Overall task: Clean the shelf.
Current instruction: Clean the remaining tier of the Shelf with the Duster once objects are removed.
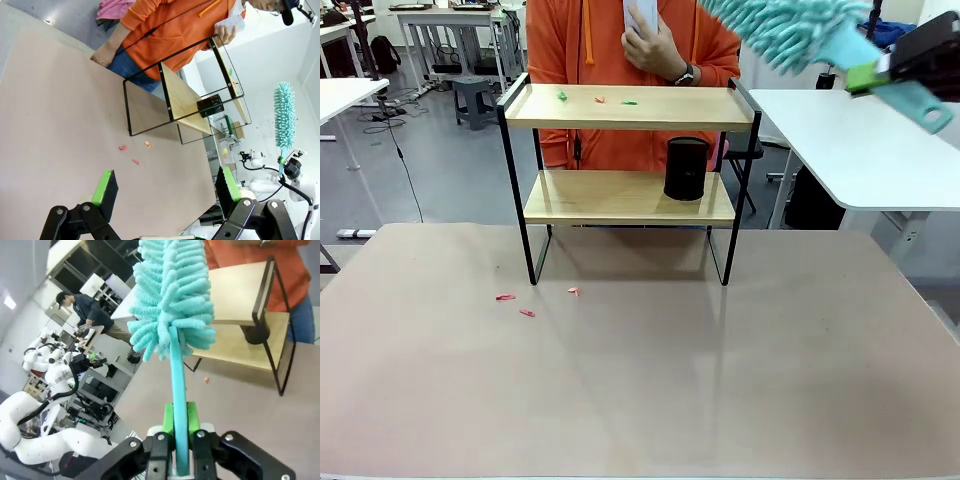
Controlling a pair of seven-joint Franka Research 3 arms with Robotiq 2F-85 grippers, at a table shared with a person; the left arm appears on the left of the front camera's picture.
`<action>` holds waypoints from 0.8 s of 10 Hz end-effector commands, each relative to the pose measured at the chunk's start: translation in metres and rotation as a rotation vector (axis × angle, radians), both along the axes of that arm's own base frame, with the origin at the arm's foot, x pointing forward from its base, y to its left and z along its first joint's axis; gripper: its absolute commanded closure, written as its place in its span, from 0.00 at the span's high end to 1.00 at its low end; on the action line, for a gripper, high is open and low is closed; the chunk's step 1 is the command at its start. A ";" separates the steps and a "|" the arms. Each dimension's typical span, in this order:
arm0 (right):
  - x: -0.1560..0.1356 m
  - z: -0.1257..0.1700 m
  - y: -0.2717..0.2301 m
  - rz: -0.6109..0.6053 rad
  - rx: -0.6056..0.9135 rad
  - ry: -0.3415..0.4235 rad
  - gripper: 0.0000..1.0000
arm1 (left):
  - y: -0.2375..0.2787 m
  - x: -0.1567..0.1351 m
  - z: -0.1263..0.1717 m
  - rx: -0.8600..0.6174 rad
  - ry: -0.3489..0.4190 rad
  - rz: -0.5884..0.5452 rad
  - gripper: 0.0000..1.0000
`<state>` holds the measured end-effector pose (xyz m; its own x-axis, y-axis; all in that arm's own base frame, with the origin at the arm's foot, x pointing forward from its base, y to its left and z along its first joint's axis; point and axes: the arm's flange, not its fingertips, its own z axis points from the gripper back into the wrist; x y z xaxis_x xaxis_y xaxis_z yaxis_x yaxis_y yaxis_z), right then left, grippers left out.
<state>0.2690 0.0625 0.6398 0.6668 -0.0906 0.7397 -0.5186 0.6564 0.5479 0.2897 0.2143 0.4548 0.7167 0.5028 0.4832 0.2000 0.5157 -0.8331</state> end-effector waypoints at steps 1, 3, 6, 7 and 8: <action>-0.005 0.008 -0.022 -0.034 0.046 -0.007 0.13 | -0.003 -0.001 -0.001 -0.002 -0.031 0.002 1.00; -0.001 0.002 -0.008 -0.006 0.010 -0.007 0.13 | -0.003 -0.001 -0.001 -0.002 -0.031 0.002 1.00; 0.044 0.019 0.015 0.001 -0.176 0.049 0.13 | -0.003 -0.001 -0.001 -0.002 -0.031 0.002 1.00; 0.062 0.024 0.029 0.002 -0.240 0.066 0.13 | -0.003 -0.001 -0.001 -0.002 -0.031 0.002 1.00; 0.075 0.028 0.045 0.025 -0.296 0.073 0.13 | -0.003 -0.001 -0.001 -0.002 -0.031 0.002 1.00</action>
